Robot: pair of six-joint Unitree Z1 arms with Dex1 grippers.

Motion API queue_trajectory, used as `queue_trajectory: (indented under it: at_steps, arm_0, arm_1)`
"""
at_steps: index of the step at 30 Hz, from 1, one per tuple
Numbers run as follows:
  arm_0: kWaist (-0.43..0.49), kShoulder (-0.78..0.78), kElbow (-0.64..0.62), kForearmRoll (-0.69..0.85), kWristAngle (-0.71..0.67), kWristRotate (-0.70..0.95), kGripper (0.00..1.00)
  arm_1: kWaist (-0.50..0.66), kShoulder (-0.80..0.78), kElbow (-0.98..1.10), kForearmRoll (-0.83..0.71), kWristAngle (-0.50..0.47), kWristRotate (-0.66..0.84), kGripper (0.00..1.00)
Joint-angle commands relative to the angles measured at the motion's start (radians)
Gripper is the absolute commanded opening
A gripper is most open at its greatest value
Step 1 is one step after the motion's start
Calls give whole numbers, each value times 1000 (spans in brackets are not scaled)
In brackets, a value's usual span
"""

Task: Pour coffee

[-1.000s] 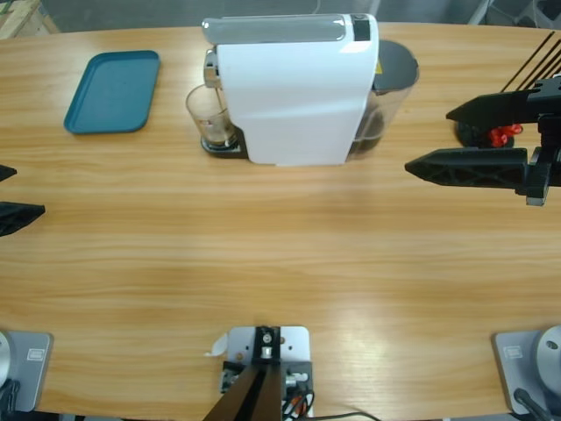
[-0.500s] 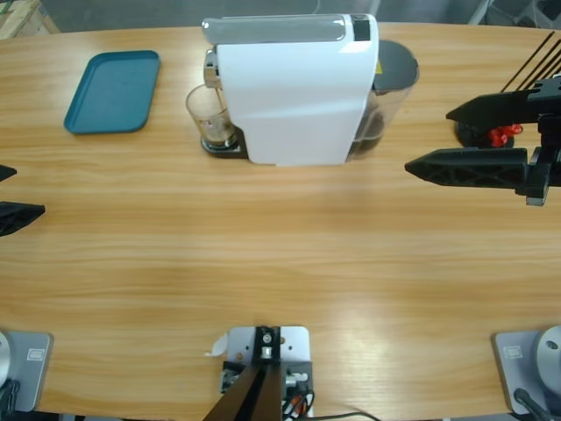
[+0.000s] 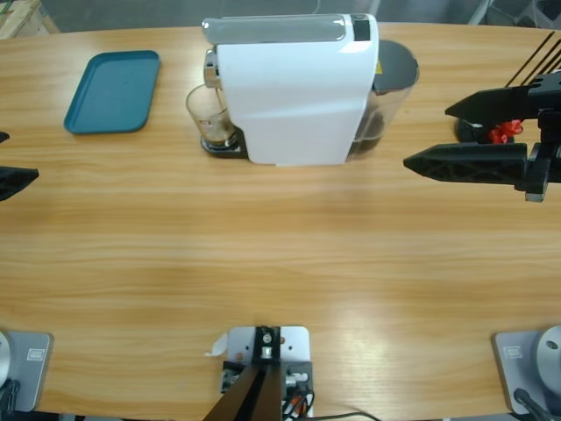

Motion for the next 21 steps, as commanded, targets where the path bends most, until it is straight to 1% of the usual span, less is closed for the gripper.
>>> queue_trajectory:
  at_steps: [1,4,7,21]
  arm_0:
    - [-13,-5,-1,-17,22,13,1000]
    - [-13,23,-23,-14,28,13,1000]
    - [-13,41,-19,-14,28,13,1000]
    - [-17,56,-11,-13,27,13,1000]
  arm_1:
    - [13,40,29,-36,-11,6,1000]
    - [13,48,29,-45,-11,6,1000]
    - [13,56,29,-51,-11,6,1000]
    - [13,78,18,-65,-9,6,1000]
